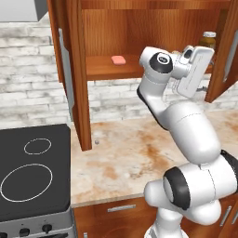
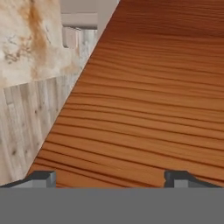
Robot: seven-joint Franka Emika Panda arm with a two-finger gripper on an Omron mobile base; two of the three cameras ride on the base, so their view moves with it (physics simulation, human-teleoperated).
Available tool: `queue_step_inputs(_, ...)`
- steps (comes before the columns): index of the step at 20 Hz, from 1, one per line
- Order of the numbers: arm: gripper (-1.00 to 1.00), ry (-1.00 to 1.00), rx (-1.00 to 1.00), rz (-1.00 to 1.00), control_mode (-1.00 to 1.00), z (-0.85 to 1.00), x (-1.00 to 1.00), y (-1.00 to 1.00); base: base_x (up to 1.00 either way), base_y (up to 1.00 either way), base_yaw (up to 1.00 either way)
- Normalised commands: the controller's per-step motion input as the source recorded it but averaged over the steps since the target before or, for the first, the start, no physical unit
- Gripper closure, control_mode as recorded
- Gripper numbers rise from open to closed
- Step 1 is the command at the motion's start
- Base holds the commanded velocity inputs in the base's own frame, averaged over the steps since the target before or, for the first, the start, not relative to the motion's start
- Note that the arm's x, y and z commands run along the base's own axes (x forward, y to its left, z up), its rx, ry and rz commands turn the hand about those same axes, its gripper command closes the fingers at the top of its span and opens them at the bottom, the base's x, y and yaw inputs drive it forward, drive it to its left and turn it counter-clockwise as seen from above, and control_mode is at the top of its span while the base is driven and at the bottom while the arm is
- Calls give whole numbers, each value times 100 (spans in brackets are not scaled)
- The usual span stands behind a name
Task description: Pick the bar soap and dish brush from the cabinet and place them on the counter.
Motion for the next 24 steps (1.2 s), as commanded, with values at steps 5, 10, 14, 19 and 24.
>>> queue_step_inputs(5, -100, -1, 0, -4, -100, -3, -34, -38, 0, 0, 0)
queue_step_inputs(10, -100, -1, 0, -3, -100, -2, -38, -38, 0, 0, 0)
queue_step_inputs(14, -100, -2, 1, -3, -100, -1, -36, -34, 0, 0, 0)
queue_step_inputs(19, -100, -1, -1, -5, -100, -7, -24, -44, 0, 0, 0)
queue_step_inputs(24, -100, 0, -1, -5, -100, -9, -17, -48, 0, 0, 0)
